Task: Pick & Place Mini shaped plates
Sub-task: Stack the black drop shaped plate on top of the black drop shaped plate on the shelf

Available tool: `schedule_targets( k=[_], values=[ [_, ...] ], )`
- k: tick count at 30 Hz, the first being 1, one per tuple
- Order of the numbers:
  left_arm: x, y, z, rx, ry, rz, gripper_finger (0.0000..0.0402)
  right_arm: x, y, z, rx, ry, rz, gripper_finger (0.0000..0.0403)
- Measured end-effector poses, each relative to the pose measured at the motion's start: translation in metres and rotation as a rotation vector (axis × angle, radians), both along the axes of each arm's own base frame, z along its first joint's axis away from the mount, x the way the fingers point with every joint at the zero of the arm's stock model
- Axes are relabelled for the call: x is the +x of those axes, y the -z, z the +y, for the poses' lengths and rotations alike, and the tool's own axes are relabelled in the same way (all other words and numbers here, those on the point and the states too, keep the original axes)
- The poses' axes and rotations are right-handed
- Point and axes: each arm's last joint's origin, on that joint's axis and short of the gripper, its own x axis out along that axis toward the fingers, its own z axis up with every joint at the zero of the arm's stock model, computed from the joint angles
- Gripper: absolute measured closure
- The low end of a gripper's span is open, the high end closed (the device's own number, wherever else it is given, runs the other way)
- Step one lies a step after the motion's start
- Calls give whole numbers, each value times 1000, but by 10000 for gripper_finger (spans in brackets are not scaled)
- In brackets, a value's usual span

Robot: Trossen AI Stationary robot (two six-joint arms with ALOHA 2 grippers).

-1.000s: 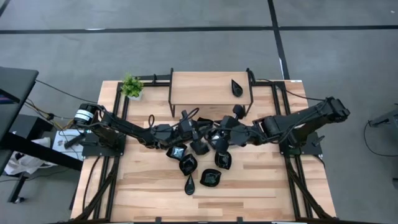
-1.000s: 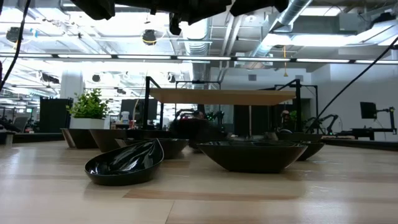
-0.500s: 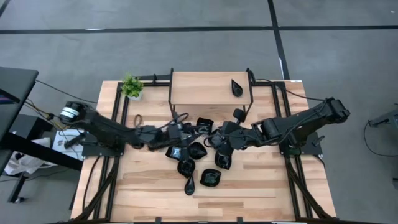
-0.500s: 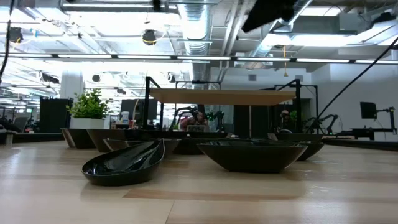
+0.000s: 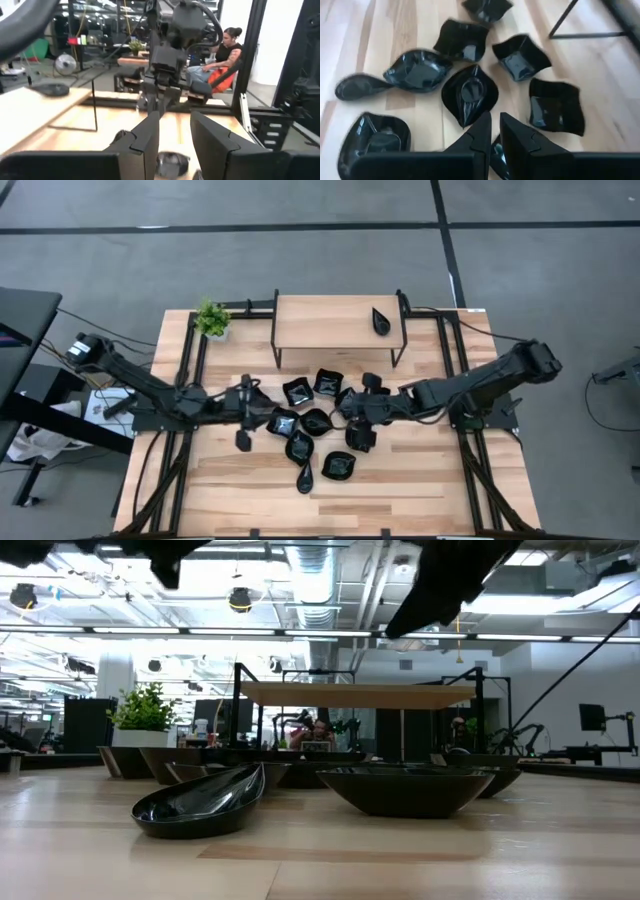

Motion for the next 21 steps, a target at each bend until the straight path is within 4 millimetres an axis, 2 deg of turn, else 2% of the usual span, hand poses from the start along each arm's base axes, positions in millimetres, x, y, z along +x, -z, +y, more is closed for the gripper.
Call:
schedule_targets(
  k=[7,15,21],
  values=[
    [-13,10,6,-78,-5,1,289,35,37,-9,60,-142,120,368],
    [-13,9,6,-81,-5,-5,289,62,59,-18,94,-107,204,366],
    [-12,8,6,-87,-5,-16,289,75,75,-23,153,-77,277,333]
  ],
)
